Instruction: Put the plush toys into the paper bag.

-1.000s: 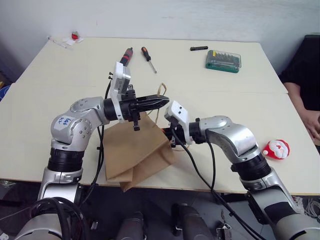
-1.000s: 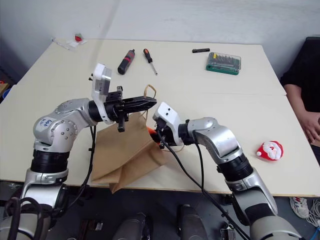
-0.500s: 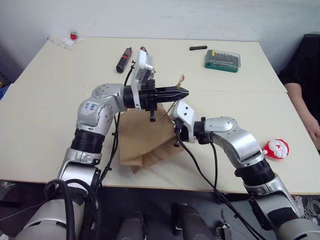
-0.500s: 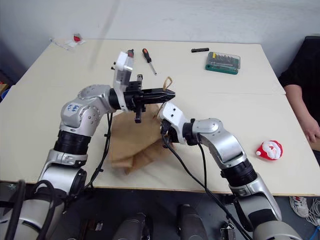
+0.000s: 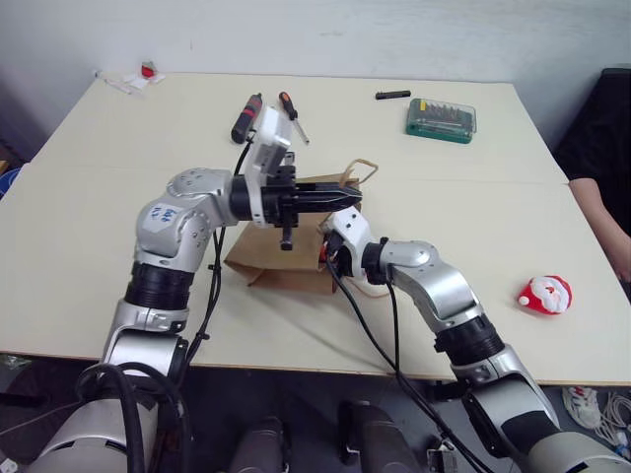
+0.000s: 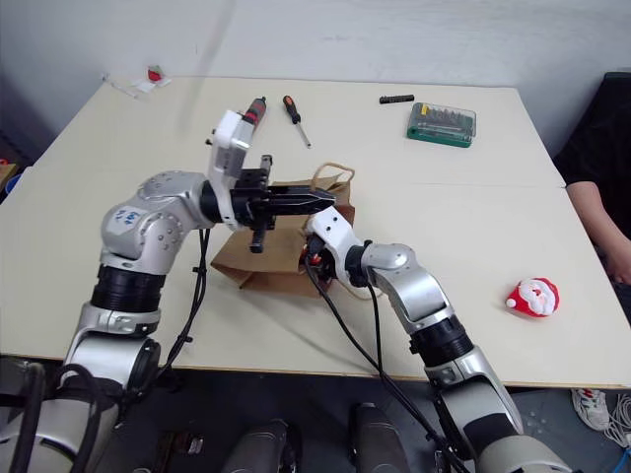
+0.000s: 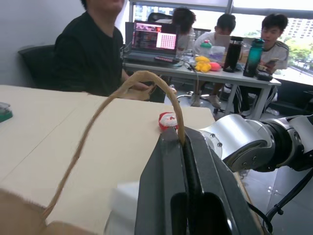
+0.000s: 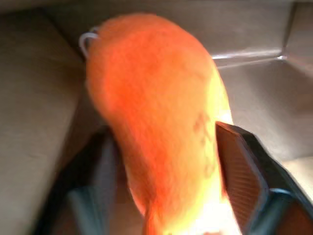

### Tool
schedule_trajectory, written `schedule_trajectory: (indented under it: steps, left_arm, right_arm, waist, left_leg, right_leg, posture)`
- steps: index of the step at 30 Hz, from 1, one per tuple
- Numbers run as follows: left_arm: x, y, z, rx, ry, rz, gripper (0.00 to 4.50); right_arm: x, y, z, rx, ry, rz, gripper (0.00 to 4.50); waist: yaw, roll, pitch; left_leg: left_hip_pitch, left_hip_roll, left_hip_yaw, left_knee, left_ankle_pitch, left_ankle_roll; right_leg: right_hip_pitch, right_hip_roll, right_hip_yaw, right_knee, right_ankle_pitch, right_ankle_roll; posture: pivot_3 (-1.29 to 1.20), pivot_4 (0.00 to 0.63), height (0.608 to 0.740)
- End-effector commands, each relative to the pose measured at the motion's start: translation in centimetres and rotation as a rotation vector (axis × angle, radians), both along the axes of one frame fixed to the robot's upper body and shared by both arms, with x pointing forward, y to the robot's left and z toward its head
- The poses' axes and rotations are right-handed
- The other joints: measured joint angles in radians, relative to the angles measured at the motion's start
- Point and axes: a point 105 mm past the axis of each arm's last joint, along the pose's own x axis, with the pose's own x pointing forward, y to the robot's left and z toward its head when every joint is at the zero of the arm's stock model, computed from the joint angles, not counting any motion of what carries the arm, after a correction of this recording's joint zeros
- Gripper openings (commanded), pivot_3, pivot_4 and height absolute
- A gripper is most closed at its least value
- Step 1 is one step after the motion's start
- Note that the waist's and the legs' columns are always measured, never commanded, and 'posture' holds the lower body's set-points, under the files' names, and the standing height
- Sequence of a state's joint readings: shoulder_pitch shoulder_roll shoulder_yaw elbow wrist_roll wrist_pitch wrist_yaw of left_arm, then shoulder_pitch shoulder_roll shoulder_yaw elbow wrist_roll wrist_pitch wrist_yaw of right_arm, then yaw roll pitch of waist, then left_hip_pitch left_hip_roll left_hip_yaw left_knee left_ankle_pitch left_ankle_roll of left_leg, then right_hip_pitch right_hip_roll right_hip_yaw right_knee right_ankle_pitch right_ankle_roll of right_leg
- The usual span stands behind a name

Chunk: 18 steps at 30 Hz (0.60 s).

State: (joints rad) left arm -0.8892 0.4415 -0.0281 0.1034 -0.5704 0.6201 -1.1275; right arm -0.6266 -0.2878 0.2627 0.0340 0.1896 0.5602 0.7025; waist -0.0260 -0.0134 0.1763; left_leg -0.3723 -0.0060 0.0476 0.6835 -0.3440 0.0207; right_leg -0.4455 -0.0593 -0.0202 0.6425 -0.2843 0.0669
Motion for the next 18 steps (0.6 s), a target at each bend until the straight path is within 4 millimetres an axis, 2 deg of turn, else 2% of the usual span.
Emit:
schedule_trajectory:
  steps: [1, 2, 4, 7, 9, 13, 15, 18]
  left_arm:
    - [-0.6, 2.4, 2.3, -0.095, -0.003, 0.064, 0.00]
    - [-0.6, 2.9, 2.5, -0.111, 0.010, 0.083, 0.00]
    - [-0.6, 4.0, 2.6, -0.134, 0.032, 0.123, 0.00]
    - [-0.5, 5.4, 2.3, -0.162, 0.068, 0.188, 0.00]
    - [-0.7, 5.7, 2.0, -0.167, 0.082, 0.206, 0.00]
    - [-0.9, 5.5, 1.5, -0.174, 0.084, 0.223, 0.00]
    - [-0.7, 5.4, 1.6, -0.183, 0.058, 0.253, 0.00]
    - [-0.2, 5.7, 2.1, -0.247, 0.060, 0.309, 0.00]
  right_arm:
    - [-1.7, -3.0, 4.4, 0.092, -0.133, -0.067, 4.22]
    - [-2.1, -3.8, 5.0, 0.093, -0.149, -0.092, 4.46]
    - [-2.9, -5.5, 6.2, 0.092, -0.182, -0.143, 4.46]
    - [-4.5, -8.8, 8.5, 0.134, -0.197, -0.245, 4.46]
    - [-5.2, -11.6, 9.2, 0.145, -0.185, -0.361, 4.46]
    - [-6.0, -20.8, 7.9, 0.057, -0.134, -0.834, 4.46]
    - [-6.9, -24.4, 7.1, 0.055, -0.120, -1.037, 4.46]
    - [-8.3, -26.9, 4.8, 0.005, -0.079, -1.185, 4.46]
  waist:
    - [0.001, 0.000, 0.000]
    - [0.001, 0.000, 0.000]
    - [0.001, 0.000, 0.000]
    - [0.000, 0.000, 0.000]
    - [0.002, 0.000, 0.000]
    - [0.013, 0.000, 0.000]
    - [0.024, 0.000, 0.000]
    - [0.028, 0.000, 0.000]
  left_leg:
    - [0.000, 0.000, 0.000, 0.000, 0.000, 0.000]
    - [-0.001, 0.000, -0.001, 0.000, 0.000, 0.000]
    - [-0.001, 0.000, -0.001, 0.000, 0.000, 0.001]
    - [0.000, 0.000, -0.001, 0.000, 0.000, 0.000]
    - [0.001, 0.000, -0.001, -0.001, 0.000, 0.000]
    - [0.000, 0.000, -0.001, -0.001, 0.000, 0.000]
    - [0.000, 0.000, -0.001, -0.001, 0.000, 0.000]
    - [0.001, 0.000, -0.001, -0.002, 0.000, 0.000]
  right_leg:
    - [0.000, 0.000, 0.000, 0.000, 0.000, 0.000]
    - [0.000, 0.000, 0.000, 0.000, 0.000, 0.000]
    - [0.000, 0.000, 0.000, -0.001, 0.000, 0.000]
    - [0.000, 0.000, 0.000, 0.000, 0.000, 0.000]
    - [0.000, 0.000, 0.000, 0.000, 0.000, 0.000]
    - [0.001, 0.000, 0.000, -0.001, 0.000, 0.000]
    - [0.001, 0.000, 0.000, -0.002, 0.000, 0.000]
    - [0.001, 0.000, 0.000, -0.003, 0.000, 0.000]
  posture:
    - [0.00, 0.150, 0.740]
    - [0.00, 0.150, 0.740]
    - [0.00, 0.150, 0.740]
    - [0.00, 0.150, 0.740]
    - [0.00, 0.150, 0.740]
    - [0.00, 0.150, 0.740]
    - [0.00, 0.150, 0.740]
    - [0.00, 0.150, 0.740]
